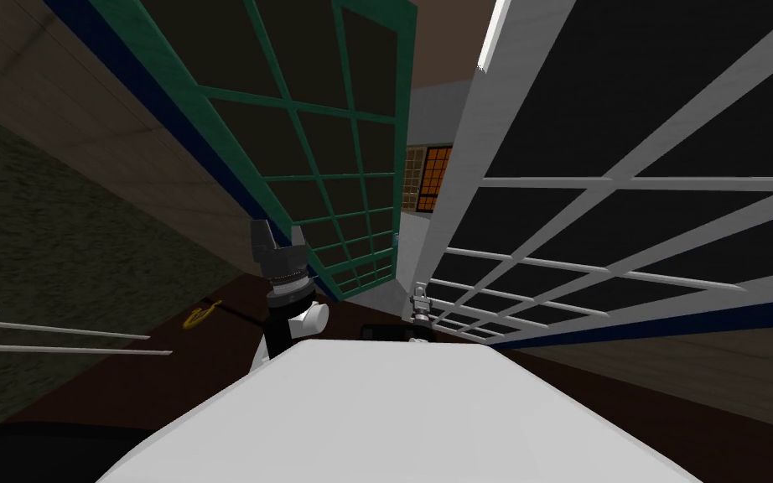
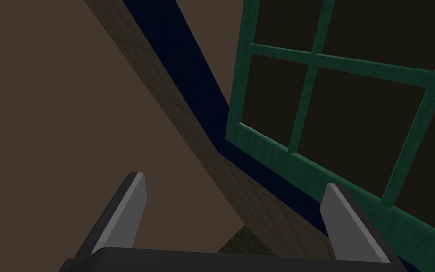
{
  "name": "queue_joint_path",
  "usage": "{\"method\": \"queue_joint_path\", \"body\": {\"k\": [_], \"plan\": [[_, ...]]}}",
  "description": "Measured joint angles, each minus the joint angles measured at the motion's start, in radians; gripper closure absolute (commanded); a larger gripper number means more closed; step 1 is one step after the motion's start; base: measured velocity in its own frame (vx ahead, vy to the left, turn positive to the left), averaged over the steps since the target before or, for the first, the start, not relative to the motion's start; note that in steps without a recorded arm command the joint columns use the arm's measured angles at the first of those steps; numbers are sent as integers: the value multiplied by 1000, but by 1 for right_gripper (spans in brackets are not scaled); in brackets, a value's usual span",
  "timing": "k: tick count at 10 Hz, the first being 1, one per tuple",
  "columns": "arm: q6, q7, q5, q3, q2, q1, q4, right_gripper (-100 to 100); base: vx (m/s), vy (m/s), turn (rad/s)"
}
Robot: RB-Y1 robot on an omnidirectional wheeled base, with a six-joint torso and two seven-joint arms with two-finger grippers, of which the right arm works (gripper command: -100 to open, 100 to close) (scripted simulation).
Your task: Push the door open
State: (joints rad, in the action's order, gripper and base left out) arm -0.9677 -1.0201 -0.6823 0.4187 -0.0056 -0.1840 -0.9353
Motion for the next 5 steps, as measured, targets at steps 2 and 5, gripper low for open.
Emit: {"method": "queue_joint_path", "body": {"k": [2, 5], "plan": [[1, 4, -8, -13, 0, -1, 2, 100, 96, 8, 168], [1, 14, -35, -59, -8, 6, 8, 100, 130, -10, 118]]}}
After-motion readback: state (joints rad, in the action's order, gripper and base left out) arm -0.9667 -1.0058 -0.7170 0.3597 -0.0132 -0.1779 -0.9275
